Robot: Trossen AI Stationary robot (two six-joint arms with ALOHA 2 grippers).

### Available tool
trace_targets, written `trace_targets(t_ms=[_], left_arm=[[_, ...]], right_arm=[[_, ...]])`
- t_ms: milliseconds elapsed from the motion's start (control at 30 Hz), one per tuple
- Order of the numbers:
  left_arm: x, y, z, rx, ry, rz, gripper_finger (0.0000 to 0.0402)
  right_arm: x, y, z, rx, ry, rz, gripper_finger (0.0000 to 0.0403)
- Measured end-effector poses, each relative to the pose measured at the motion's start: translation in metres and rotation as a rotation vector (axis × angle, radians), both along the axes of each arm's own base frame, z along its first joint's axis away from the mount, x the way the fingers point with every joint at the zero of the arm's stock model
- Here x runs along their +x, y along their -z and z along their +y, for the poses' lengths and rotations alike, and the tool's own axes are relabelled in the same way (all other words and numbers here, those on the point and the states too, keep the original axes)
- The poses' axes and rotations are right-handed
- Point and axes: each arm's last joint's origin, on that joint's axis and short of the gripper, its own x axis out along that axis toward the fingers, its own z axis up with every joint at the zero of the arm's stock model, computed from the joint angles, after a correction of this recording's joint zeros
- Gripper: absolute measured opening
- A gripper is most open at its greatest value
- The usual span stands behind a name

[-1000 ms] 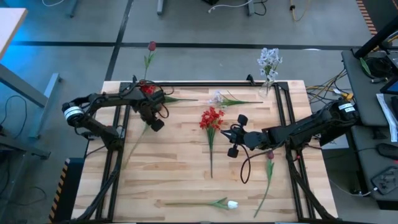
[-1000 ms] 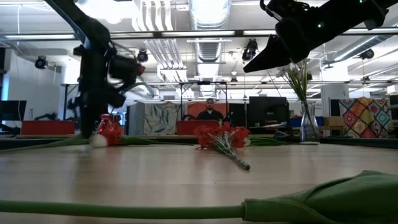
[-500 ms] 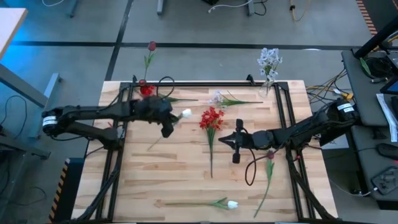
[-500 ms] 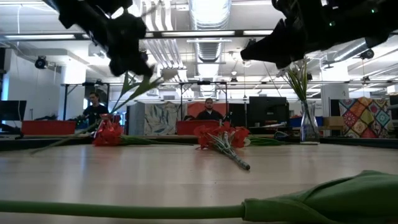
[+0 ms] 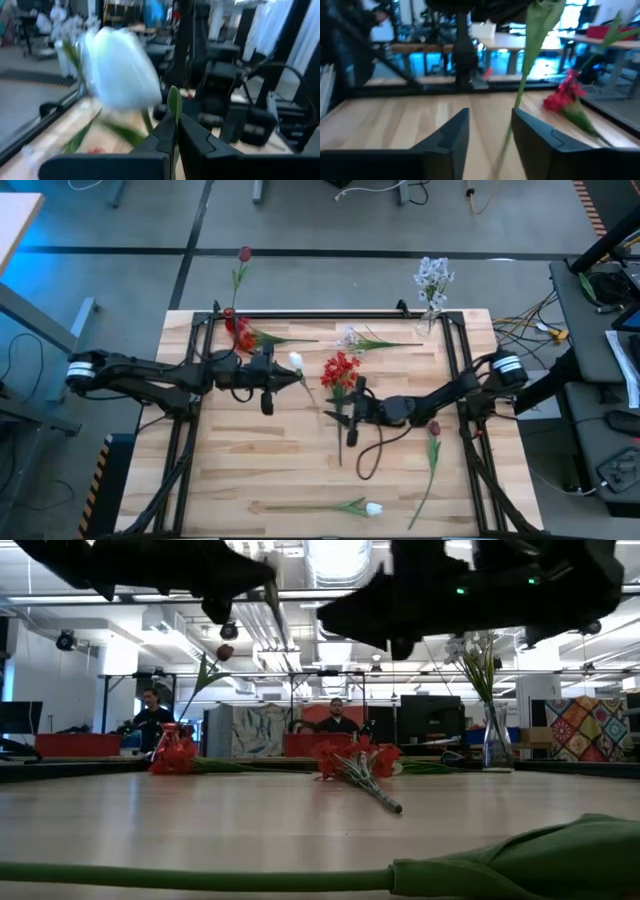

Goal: Sort flowers into vase by color
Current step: Put the top white tulip into the transparent flower vase

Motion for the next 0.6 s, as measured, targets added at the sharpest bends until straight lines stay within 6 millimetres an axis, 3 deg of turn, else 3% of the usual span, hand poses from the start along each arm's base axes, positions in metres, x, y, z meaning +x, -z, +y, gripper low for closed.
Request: trace_targets(t_ms=[233,600], left_arm=[[0.004,0.000,-0.014,0.036,0.058,-0.028,0.0000],[0.013,0.007,-0.022,0.042,0.091,-0.016,0.0000]], right_arm=[[0.027,-0.016,-0.001,-0.012,0.108,-0.052,0.0187],[0.056,-0.038,0.000,0.022,0.121,0.078,0.0152]])
